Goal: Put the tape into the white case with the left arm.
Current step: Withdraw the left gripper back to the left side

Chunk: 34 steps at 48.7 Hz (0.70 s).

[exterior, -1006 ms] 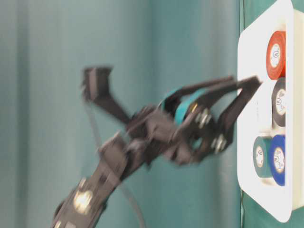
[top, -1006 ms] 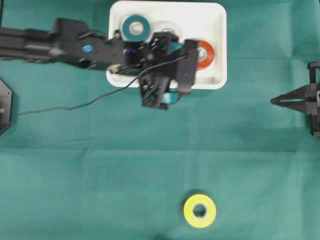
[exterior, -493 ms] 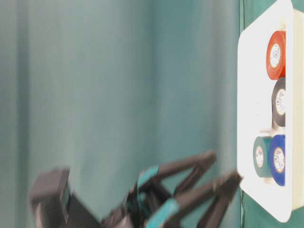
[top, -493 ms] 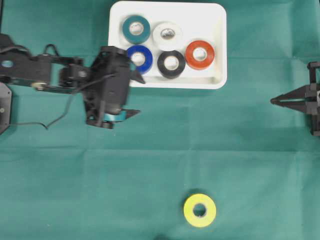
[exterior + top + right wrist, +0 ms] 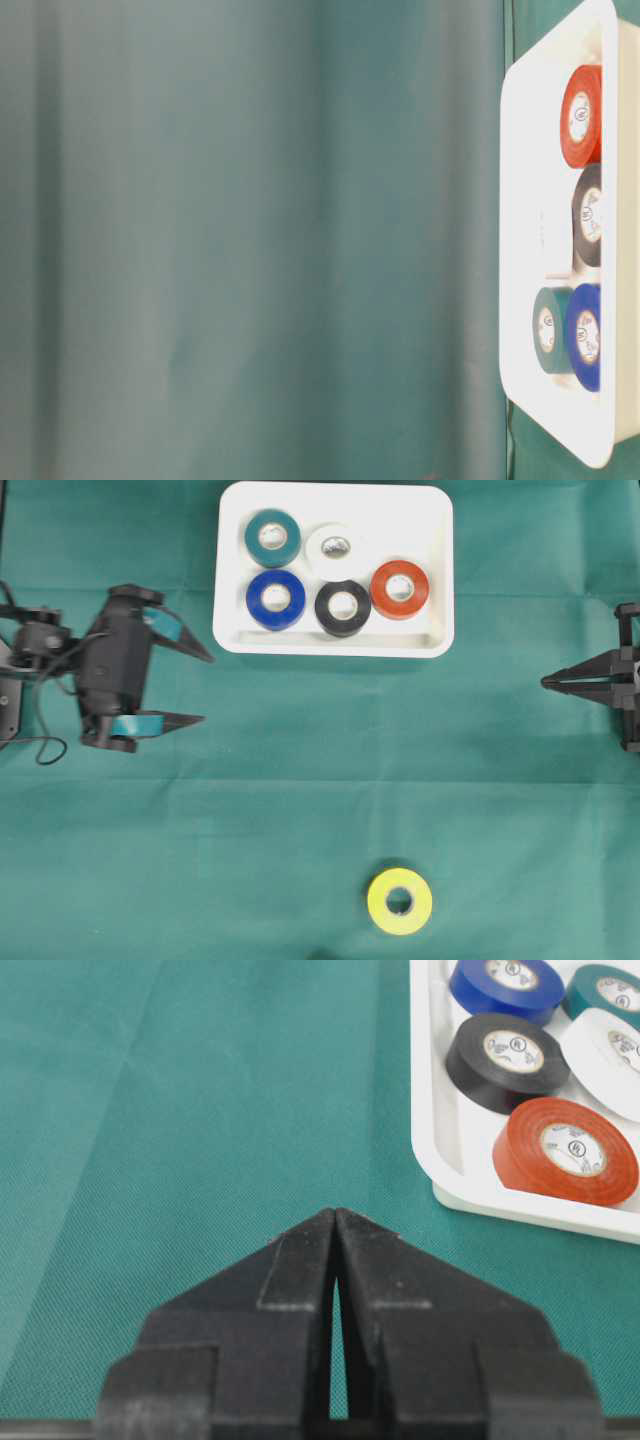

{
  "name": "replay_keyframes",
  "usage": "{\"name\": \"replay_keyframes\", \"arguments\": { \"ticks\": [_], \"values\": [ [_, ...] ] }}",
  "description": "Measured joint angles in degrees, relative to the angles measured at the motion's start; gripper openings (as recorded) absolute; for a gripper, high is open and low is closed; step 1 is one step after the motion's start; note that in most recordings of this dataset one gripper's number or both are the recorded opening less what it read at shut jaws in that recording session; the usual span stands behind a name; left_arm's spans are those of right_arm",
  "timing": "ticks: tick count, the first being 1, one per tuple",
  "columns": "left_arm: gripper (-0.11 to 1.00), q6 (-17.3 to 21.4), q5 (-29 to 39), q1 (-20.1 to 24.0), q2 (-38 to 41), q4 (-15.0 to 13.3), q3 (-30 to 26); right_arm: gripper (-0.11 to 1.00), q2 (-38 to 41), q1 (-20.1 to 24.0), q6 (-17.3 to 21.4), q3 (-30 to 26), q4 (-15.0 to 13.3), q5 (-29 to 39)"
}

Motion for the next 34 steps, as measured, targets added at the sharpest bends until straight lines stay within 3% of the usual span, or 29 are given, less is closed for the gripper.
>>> {"name": "replay_keyframes", "arguments": {
  "ticks": [14,22,34],
  "values": [
    [0.87,-0.2,-0.1,-2.3,-12.9,-0.1,9.0,-0.1,0.0,0.0,0.0,0.0,0.0,0.0],
    [0.87,-2.4,-0.1,-3.7,-19.2,-0.1,12.5,-0.1,0.0,0.0,0.0,0.0,0.1,0.0],
    [0.87,-3.9,0.1,-4.3,-22.1,-0.1,14.3,-0.09,0.0,0.0,0.0,0.0,0.0,0.0]
  ]
}}
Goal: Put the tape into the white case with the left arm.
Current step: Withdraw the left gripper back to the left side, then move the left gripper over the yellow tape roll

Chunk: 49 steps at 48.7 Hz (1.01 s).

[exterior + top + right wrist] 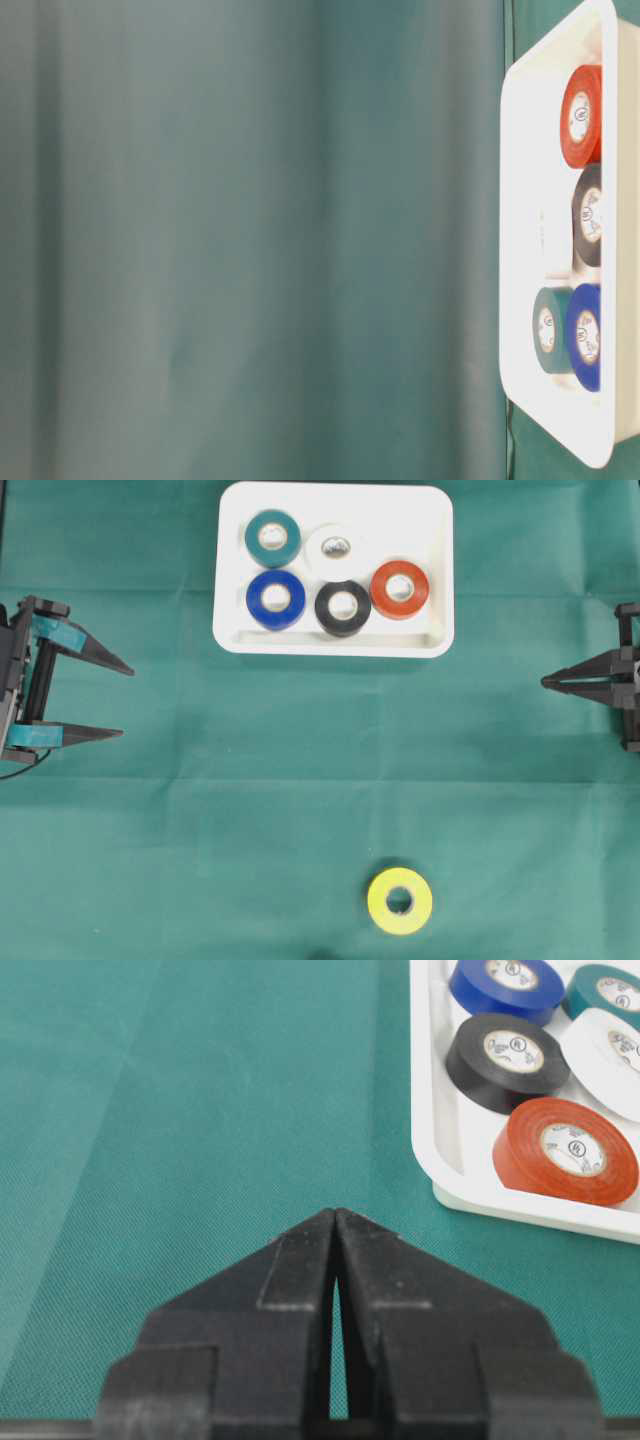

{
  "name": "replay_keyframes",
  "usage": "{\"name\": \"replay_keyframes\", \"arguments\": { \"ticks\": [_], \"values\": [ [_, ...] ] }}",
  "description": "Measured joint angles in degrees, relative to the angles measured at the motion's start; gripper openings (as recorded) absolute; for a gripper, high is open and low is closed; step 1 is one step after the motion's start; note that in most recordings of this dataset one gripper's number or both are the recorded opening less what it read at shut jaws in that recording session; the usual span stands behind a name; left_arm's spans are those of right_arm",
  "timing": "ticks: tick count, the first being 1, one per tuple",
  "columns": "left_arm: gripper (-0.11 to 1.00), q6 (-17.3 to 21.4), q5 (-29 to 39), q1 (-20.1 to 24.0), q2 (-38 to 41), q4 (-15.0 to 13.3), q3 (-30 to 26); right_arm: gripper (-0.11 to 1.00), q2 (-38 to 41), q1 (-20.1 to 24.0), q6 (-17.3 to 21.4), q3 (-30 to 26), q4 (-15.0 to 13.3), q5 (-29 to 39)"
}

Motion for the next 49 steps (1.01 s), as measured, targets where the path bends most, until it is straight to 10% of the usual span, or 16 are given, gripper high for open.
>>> {"name": "replay_keyframes", "arguments": {
  "ticks": [34,49],
  "values": [
    [0.85,-1.8,0.4,-7.2,1.8,-0.1,-0.4,-0.1,-0.1,0.0,0.0,0.0,0.0,0.0],
    [0.85,-1.4,-3.9,-8.8,17.5,-0.1,-8.3,-0.09,0.0,0.0,0.0,0.0,0.1,0.0]
  ]
}}
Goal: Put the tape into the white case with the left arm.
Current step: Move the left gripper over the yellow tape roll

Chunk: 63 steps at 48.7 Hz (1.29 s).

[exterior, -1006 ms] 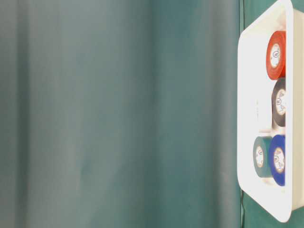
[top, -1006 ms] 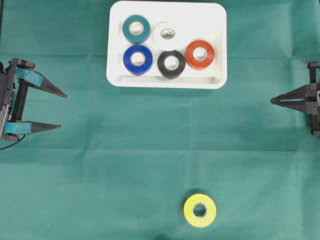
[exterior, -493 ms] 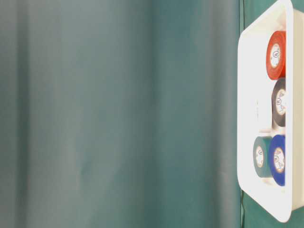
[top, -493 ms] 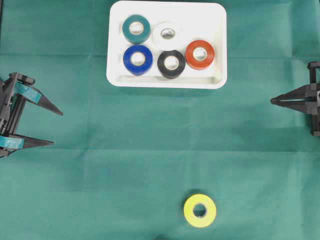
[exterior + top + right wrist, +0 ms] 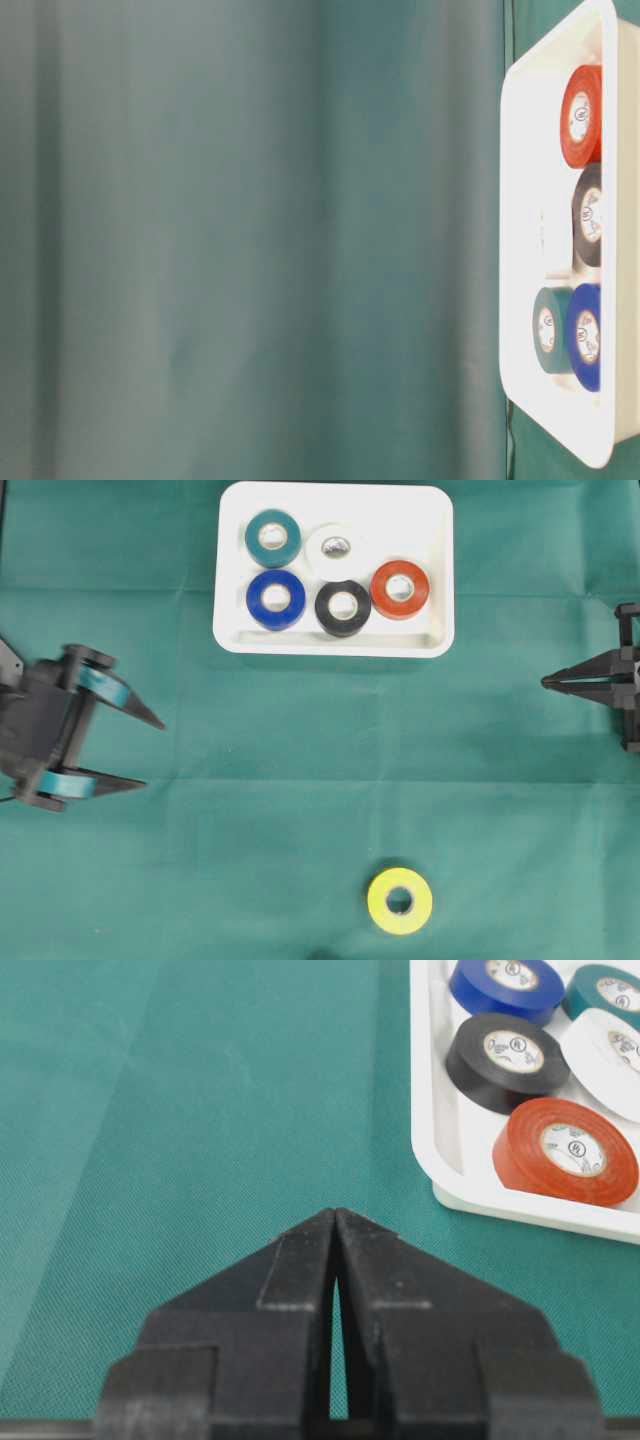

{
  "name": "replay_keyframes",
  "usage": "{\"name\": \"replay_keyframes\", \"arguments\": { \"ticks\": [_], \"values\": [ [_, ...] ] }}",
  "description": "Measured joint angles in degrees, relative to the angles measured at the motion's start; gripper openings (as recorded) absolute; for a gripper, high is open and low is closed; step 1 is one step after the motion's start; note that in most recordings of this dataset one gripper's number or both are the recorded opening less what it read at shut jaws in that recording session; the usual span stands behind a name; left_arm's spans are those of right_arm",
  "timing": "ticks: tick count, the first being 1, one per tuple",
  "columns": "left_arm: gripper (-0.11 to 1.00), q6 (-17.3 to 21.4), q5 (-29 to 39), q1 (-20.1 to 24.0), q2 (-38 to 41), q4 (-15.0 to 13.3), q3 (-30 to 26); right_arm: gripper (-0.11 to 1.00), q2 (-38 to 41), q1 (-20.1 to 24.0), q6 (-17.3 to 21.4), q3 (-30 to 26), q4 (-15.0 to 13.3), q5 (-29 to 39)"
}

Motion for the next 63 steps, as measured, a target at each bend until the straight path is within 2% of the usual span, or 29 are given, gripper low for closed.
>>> {"name": "replay_keyframes", "arguments": {
  "ticks": [17,40,63],
  "values": [
    [0.85,-0.2,0.3,-1.5,22.8,0.0,-17.0,-0.1,-0.1,0.0,0.0,0.0,-0.1,0.1],
    [0.85,-1.0,4.1,-3.8,40.3,0.0,-36.0,-0.1,-0.1,0.0,0.0,0.0,-0.1,0.0],
    [0.85,-5.4,15.3,-4.1,55.9,0.0,-57.4,-0.1,-0.1,0.0,0.0,0.0,-0.1,0.0]
  ]
}}
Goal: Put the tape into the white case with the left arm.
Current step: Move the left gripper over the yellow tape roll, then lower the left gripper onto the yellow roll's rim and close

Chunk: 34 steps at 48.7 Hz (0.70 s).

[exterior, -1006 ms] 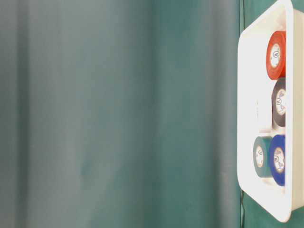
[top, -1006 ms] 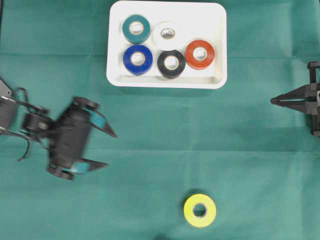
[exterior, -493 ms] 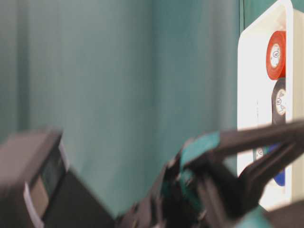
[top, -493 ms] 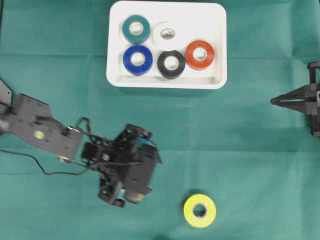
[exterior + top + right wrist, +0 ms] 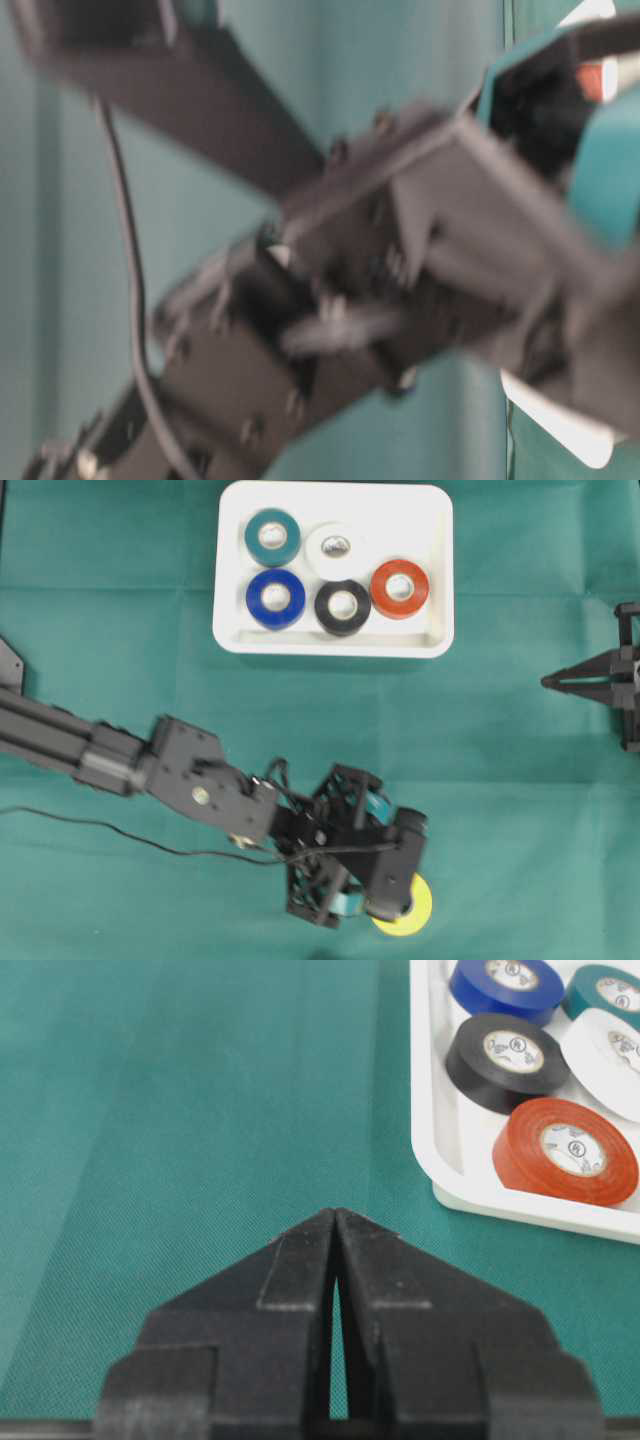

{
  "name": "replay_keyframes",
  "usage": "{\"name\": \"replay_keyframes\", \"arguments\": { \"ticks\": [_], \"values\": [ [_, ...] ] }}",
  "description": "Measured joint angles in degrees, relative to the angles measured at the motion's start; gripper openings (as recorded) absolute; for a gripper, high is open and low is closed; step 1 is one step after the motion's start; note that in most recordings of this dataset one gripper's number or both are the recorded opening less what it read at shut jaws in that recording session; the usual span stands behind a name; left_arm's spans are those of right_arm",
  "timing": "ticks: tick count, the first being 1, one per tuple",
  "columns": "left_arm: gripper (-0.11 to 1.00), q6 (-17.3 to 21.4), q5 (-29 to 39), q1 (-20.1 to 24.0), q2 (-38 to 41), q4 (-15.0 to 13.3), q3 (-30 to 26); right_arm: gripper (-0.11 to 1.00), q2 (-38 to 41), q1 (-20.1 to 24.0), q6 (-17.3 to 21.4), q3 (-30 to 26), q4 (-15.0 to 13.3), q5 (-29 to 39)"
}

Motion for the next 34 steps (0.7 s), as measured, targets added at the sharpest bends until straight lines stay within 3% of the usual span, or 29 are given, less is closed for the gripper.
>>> {"name": "replay_keyframes", "arguments": {
  "ticks": [9,34],
  "values": [
    [0.85,-3.0,1.5,0.0,3.8,0.0,-5.1,-0.1,0.1,0.0,0.0,0.0,0.0,0.0],
    [0.85,-5.5,6.9,-0.3,12.0,0.0,-13.7,-0.1,0.0,0.0,0.1,0.0,0.0,0.0]
  ]
}}
